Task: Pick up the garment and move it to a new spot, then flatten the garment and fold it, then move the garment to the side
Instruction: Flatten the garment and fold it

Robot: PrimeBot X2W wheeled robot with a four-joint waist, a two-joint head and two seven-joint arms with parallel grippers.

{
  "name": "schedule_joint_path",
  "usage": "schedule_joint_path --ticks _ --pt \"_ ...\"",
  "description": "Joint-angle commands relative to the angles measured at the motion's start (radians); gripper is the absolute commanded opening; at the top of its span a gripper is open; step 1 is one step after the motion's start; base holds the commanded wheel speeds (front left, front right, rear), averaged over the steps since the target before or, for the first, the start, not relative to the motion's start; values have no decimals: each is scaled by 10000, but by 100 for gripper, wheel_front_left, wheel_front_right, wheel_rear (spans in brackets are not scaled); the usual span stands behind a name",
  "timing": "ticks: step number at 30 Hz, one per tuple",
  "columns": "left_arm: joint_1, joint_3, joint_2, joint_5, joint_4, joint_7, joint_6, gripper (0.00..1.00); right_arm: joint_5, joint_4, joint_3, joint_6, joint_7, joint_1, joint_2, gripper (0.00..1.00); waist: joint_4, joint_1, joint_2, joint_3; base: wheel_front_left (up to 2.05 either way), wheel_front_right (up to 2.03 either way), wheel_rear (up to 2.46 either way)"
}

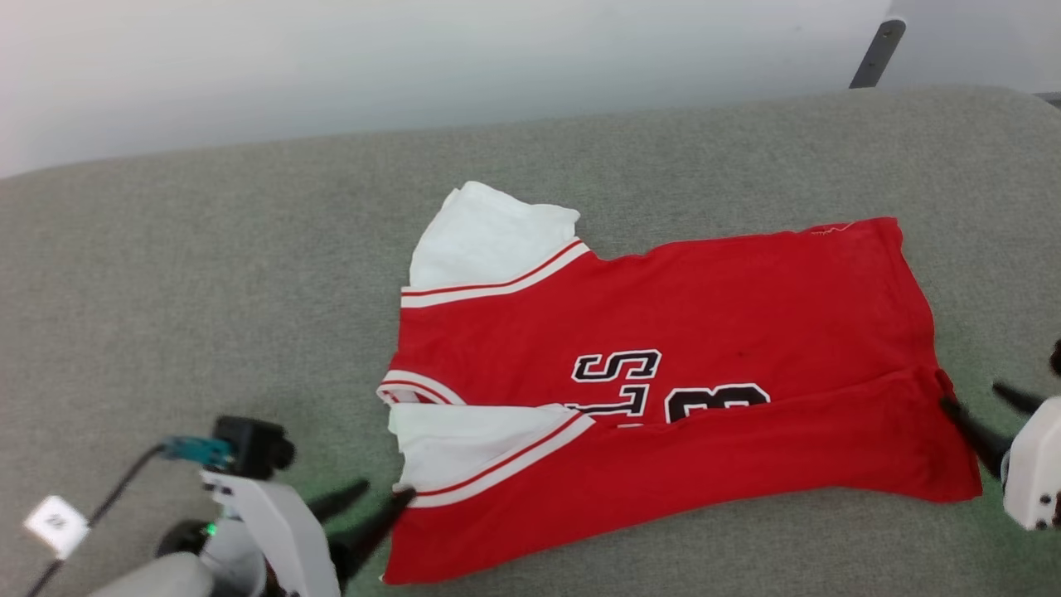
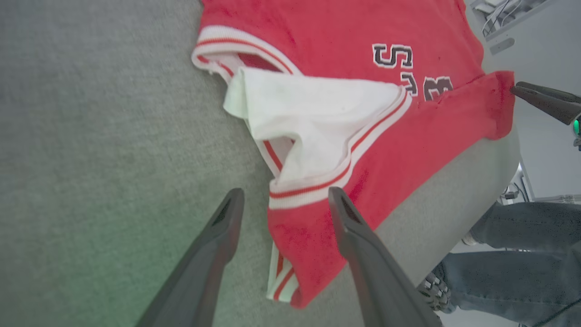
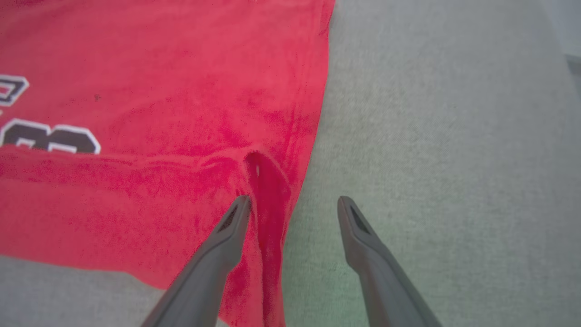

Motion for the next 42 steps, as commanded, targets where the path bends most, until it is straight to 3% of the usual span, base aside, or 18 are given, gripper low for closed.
schedule_joint_path --ticks 1,4,9,17,24,28,34,39,40,41,42 --pt "29 130 66 5 -29 -184 106 100 -201 -11 -250 -11 -310 28 166 100 -65 0 0 50 0 0 0" --pt "-214 443 242 323 -14 -784 156 100 -888 -31 -987 -12 -1464 -79 715 100 -232 0 0 130 0 0 0" --pt "-959 1114 125 651 534 -1613 -139 100 -2028 26 -2254 -11 -2971 -314 2086 100 -716 0 0 304 0 0 0" --pt "-3343 1702 -549 1262 3004 -1384 -606 100 -3238 -660 -3276 -11 -3898 -639 4109 100 -2016 0 0 1067 0 0 0" --pt "-5232 1455 -1169 1722 5903 -89 -1391 100 -3486 -1065 -3349 -11 -3797 -351 4816 100 -3356 0 0 1639 0 0 0" --pt "-5753 1055 -1401 1593 7496 1384 -1721 100 -3396 -1155 -3385 -11 -3745 -201 4991 100 -3934 0 0 1733 0 0 0" --pt "-6230 806 -1412 1055 9204 4012 -1830 100 -3242 -1275 -3340 -11 -3669 49 5066 100 -4467 0 0 1868 0 0 0" --pt "-6444 485 -1440 1141 9734 5190 -1922 100 -3113 -1394 -3386 -11 -3612 194 5001 100 -4503 0 0 1963 0 0 0" --pt "-6442 466 -1497 1079 9778 5364 -1982 96 -3092 -1417 -3401 -11 -3615 220 4980 100 -4488 0 0 1985 0 0 0" --pt "-6465 472 -1543 1020 9809 5490 -2030 58 -3085 -1426 -3397 -11 -3580 211 4971 100 -4458 0 0 2011 0 0 0" --pt "-6504 458 -1599 1017 9829 5546 -2068 37 -3074 -1449 -3348 -11 -3509 153 4968 100 -4422 0 0 2034 0 0 0"
